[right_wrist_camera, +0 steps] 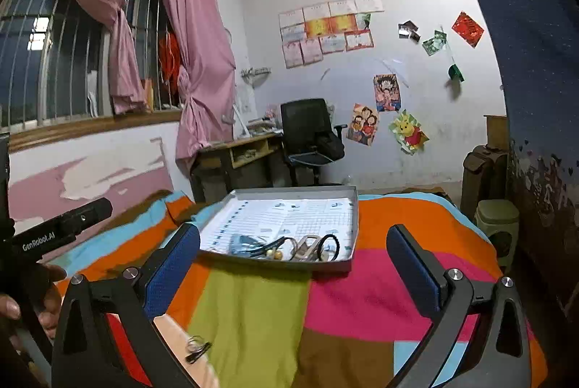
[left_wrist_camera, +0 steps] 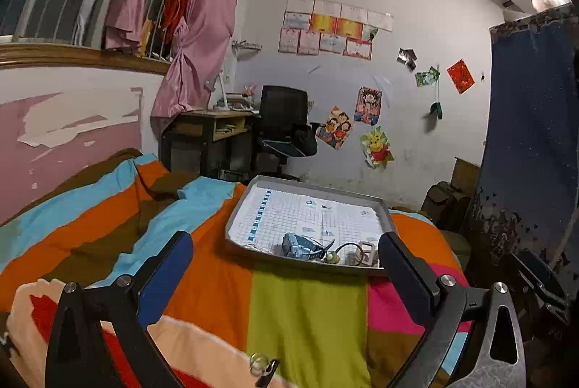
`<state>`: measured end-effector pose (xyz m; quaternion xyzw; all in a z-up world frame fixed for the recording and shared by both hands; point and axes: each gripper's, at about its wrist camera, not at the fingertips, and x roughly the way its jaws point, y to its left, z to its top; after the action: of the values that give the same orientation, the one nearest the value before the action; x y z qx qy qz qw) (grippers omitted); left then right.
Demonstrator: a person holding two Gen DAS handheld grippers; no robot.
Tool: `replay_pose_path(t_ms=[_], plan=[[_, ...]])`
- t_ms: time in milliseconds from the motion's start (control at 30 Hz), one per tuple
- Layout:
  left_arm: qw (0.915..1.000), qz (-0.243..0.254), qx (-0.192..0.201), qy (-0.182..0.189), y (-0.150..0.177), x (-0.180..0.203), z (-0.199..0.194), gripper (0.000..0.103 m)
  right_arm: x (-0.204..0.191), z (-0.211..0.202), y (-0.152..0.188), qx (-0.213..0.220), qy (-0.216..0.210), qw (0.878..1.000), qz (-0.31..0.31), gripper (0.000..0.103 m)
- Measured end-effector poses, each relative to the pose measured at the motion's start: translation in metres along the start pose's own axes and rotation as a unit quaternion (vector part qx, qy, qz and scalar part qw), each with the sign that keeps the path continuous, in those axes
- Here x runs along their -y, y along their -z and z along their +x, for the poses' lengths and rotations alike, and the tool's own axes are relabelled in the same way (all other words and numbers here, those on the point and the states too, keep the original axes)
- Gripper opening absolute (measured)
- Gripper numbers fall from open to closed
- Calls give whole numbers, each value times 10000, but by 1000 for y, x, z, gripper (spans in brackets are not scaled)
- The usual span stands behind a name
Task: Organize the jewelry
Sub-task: 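Withdraw both tools back over the red cord and rings on the bedspread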
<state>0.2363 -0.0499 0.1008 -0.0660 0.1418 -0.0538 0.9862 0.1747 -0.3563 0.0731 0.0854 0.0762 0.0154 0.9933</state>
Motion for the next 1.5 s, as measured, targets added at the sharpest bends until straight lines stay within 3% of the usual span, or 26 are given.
replay_pose_path(t_ms=[333,600,867,1167,1500], plan=[[9996,132,233,-48,28,-11,-83,103,-2,-83,30,196,31,9998,61,102],[9997,183,68,-109,67,-26,-129,103,-12,-128,61,-155,1,9998,-95,102],[9991,198,-299,-229,106,-37,-156,103,-32,-141,93,-727,-80,9971,-221,102],[9987,154,-392,-298,124,-45,-172,103,-46,-149,100,-842,25,9958,-359,102],[9987,44,-259,-434,108,-51,-153,103,-53,-137,85,-583,117,9969,-506,102]])
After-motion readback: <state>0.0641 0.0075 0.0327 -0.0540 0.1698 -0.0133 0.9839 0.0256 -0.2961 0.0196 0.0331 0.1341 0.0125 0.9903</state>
